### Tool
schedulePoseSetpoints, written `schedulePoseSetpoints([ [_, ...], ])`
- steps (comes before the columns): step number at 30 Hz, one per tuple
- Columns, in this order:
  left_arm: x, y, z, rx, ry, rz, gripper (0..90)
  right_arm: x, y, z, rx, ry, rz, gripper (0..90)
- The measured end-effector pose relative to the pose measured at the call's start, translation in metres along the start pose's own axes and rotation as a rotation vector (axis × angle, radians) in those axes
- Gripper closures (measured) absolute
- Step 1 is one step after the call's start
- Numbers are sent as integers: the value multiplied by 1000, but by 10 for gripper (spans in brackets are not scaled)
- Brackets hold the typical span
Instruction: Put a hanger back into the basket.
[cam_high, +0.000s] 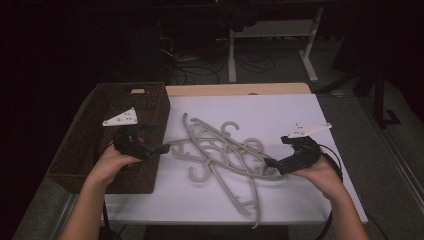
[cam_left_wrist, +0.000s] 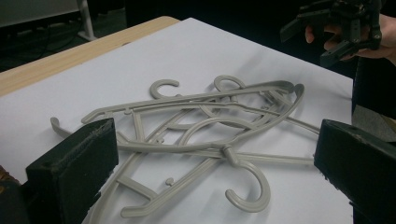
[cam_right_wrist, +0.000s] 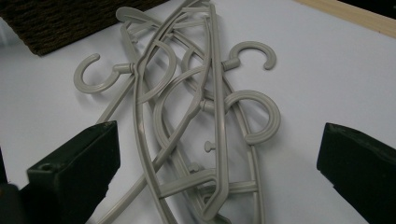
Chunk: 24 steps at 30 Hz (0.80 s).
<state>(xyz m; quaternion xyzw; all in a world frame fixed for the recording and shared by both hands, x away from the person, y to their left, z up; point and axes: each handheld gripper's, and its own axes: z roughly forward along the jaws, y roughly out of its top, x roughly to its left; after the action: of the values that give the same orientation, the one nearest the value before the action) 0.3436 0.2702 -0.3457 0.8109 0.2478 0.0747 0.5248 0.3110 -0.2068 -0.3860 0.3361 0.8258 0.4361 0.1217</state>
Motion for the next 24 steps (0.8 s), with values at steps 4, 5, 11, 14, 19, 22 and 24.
schedulePoseSetpoints([
  [4, -3, 3, 0, -3, 4, 1, 0, 0, 0, 2, 13, -1, 6, 0],
  [5, -3, 4, 1, -1, 1, 5, 0, -1, 0, 2, 15, -3, 10, 0],
  [11, -7, 5, 7, 5, -10, 13, 0, 2, -4, 3, 28, 2, 33, 88],
  [14, -6, 3, 8, 5, -8, 6, 0, 6, -8, 4, 47, 36, 49, 238],
  [19, -6, 4, 6, -3, -7, 3, 0, 13, -16, 7, 70, 87, 37, 491],
  [22, -8, 5, 4, -10, -4, 7, 0, 19, -22, 9, 102, 119, 22, 690],
  [24, -8, 6, 4, -10, -3, 7, 0, 21, -24, 11, 124, 129, 22, 769],
])
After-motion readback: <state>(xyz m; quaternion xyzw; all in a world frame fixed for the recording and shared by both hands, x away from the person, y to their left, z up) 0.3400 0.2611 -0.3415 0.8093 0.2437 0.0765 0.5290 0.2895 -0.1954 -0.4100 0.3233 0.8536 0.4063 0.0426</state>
